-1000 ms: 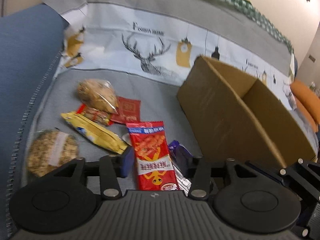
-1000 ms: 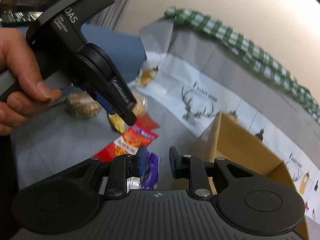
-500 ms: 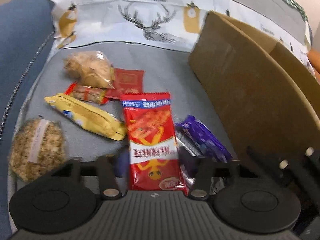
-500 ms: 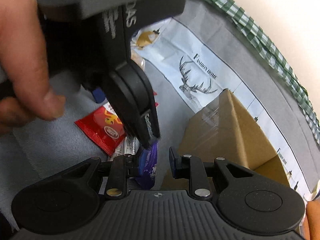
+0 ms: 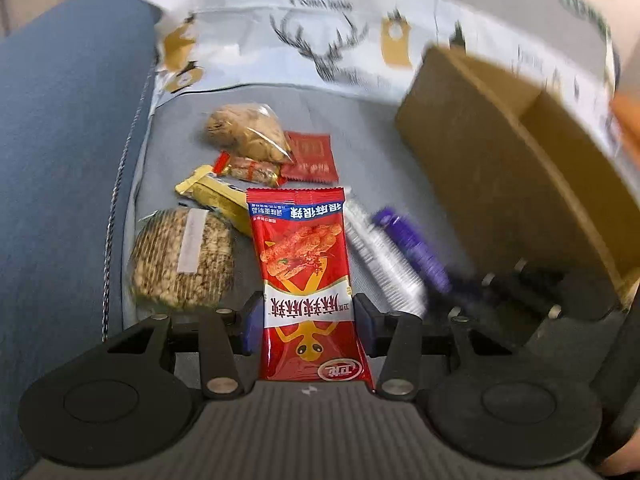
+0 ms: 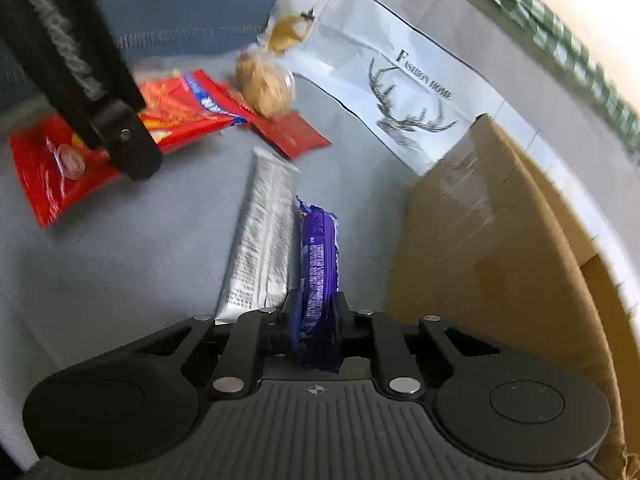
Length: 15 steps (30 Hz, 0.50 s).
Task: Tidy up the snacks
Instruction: 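Grasp the red spicy-strip packet with left tool while right tool grasps purple candy bar, then lift the purple candy bar with the right tool, holding the red packet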
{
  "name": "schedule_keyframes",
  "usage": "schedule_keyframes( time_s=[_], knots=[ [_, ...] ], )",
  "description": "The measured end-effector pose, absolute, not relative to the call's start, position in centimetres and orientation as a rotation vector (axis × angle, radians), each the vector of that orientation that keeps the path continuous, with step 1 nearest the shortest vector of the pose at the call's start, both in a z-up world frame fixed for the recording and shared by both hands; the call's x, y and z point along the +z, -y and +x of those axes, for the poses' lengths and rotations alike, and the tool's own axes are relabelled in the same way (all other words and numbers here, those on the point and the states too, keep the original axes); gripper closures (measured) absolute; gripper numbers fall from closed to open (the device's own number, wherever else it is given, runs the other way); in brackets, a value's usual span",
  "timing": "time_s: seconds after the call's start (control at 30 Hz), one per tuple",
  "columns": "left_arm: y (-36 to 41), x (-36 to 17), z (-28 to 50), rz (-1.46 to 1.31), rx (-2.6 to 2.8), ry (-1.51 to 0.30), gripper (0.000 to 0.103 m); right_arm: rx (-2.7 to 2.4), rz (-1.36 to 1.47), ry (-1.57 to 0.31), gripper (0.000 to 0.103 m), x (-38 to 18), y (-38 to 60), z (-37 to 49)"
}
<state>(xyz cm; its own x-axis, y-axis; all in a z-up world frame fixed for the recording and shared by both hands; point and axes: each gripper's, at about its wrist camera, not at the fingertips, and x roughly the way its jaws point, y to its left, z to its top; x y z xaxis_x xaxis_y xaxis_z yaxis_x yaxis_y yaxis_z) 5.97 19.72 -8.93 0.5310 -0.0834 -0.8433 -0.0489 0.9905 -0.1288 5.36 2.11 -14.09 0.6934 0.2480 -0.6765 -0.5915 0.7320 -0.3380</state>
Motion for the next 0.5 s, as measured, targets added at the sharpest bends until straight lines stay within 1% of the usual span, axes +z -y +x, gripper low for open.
schedule_keyframes(
  time_s=[0.07, 0.17, 0.3, 0.37, 0.43, 0.47, 0.5],
  knots=[
    [-20.4, -9.0, 5.7, -0.193, 0.011, -1.006, 0.052, 0.576, -0.454, -0.669, 0.091, -13.3, -1.4, 5.2],
    [-20.8, -9.7, 6.3, -0.238, 0.052, -1.047, 0.051, 0.701, -0.300, -0.694, 0.091, -12.3, -0.8, 4.8],
    [-19.7, -10.7, 7.5, -0.198, 0.037, -1.138, 0.051, 0.821, -0.191, -0.734, 0.089, -11.4, -0.6, 4.7],
    [-19.3, -11.2, 7.7, -0.174, 0.022, -1.161, 0.051, 0.802, -0.199, -0.735, 0.085, -11.5, -0.7, 4.7],
    [-19.2, -11.3, 7.8, -0.159, 0.032, -1.172, 0.051, 0.783, -0.206, -0.739, 0.084, -11.7, -0.8, 4.5],
    [-19.2, -11.4, 7.8, -0.158, 0.042, -1.175, 0.051, 0.779, -0.205, -0.746, 0.082, -11.9, -0.8, 4.8],
    [-19.3, -11.4, 7.9, -0.159, 0.053, -1.177, 0.051, 0.775, -0.202, -0.751, 0.076, -11.9, -0.7, 5.1]
  ],
)
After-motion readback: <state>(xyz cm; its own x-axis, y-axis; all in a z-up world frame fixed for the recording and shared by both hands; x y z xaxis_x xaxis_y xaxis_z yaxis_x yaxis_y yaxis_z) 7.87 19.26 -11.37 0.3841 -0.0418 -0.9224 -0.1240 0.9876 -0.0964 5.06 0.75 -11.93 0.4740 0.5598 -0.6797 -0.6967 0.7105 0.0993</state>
